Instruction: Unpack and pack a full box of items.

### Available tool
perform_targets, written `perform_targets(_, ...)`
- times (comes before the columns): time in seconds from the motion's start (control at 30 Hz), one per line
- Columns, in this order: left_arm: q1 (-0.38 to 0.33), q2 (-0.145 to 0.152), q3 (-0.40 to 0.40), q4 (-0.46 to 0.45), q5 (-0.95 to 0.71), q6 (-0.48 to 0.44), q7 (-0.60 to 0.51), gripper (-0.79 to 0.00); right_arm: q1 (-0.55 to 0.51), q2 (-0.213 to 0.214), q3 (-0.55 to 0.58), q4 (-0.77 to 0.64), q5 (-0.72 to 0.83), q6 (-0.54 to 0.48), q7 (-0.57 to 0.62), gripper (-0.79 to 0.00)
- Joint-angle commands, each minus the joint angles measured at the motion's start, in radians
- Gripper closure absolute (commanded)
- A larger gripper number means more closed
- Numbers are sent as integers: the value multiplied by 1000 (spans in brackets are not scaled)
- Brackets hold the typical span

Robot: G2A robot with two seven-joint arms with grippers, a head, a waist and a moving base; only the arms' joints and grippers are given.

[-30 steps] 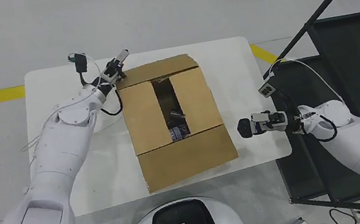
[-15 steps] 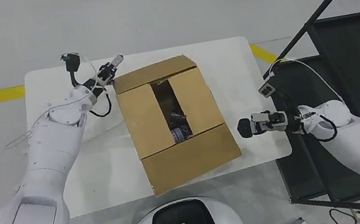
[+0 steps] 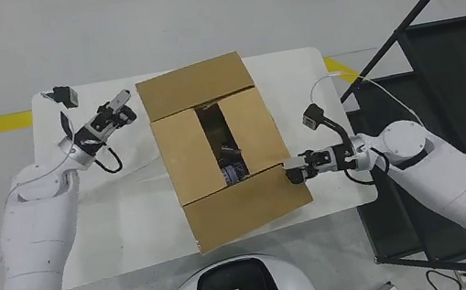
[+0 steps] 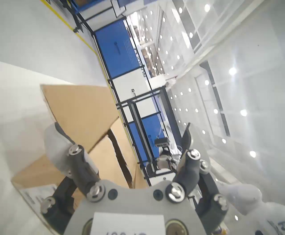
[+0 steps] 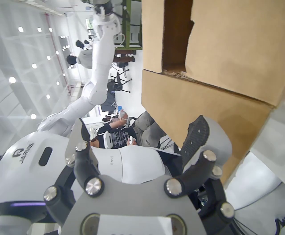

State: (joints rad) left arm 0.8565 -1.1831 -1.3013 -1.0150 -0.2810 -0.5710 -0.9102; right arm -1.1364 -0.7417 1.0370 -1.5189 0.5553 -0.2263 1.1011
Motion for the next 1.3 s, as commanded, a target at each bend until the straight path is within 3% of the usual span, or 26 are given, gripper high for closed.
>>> perform_targets(0.0, 107, 26, -79, -150, -16, 26, -67, -785, 49, -15, -40, 0, -32, 55, -11, -785)
perform_targets(0.17, 277, 63, -202, -366, -32, 71, -156, -785, 150, -50, -101, 8, -64, 95, -22, -785)
perform_targets(0.4, 388, 79, -251, -460, -95, 73, -207, -785, 228, -81, -136, 14, -78, 116, -35, -785)
perform_targets(0.63, 412, 90, -256, -437, -128, 30, -282, -785, 278, -111, -193, 55, -116, 92, -17, -785)
perform_targets(0.77, 433, 95, -302, -430, -196, 6, -246, -785, 278, -111, -193, 55, -116, 92, -17, -785)
perform_targets(1.13, 433, 95, -302, -430, -196, 6, -246, -785, 278, -111, -193, 55, -116, 92, -17, -785)
perform_targets(1.27, 459, 92, -272, -468, -178, 38, -190, -785, 279, -121, -209, 37, -141, 113, -63, -785)
